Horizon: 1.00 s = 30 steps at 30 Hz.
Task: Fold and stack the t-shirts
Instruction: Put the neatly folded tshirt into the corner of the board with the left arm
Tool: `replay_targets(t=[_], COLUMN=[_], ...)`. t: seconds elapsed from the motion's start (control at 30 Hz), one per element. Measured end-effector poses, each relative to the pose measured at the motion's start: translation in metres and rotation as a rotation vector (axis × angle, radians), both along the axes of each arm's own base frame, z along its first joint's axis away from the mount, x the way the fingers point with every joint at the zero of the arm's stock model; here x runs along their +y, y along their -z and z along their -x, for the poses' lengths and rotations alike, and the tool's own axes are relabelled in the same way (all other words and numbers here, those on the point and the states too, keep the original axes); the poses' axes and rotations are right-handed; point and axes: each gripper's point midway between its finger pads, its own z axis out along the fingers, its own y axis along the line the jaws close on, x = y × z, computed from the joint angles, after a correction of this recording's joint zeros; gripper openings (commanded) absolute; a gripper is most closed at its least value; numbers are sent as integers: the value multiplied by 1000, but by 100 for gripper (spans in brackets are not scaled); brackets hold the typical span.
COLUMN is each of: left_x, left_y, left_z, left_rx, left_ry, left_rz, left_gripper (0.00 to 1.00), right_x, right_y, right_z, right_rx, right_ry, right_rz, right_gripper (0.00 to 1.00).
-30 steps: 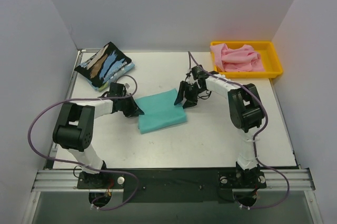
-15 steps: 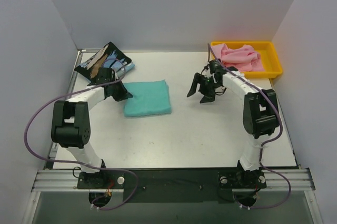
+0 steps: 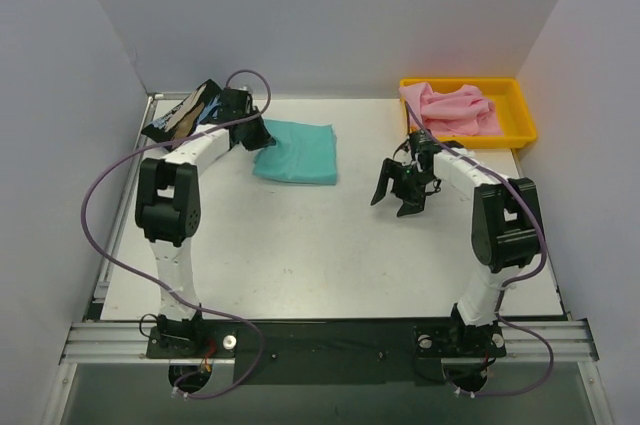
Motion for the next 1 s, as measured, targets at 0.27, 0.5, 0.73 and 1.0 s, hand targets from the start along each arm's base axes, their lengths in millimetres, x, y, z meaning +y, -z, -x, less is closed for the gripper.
replay_targets(t=[0.27,0.5,0.73,1.0], left_x=[3,43,56,61], left_y=[10,67,74,75], left_z=[-12,63,114,117], left_rx=[33,259,338,346], left_ry=[-17,-113,-162,-186], left_rz=[-18,-32,-41,-34], left_gripper=[0,0,0,1], right_x=[-6,13,103,181], right_y=[-4,-25,-65,-58], right_z=[1,-14,-83,-113], right_rx=[-9,-66,-244,-297], right_ry=[2,-58,-155,-163], right_rz=[17,11,-93,-231], right_gripper=[73,72,49,0])
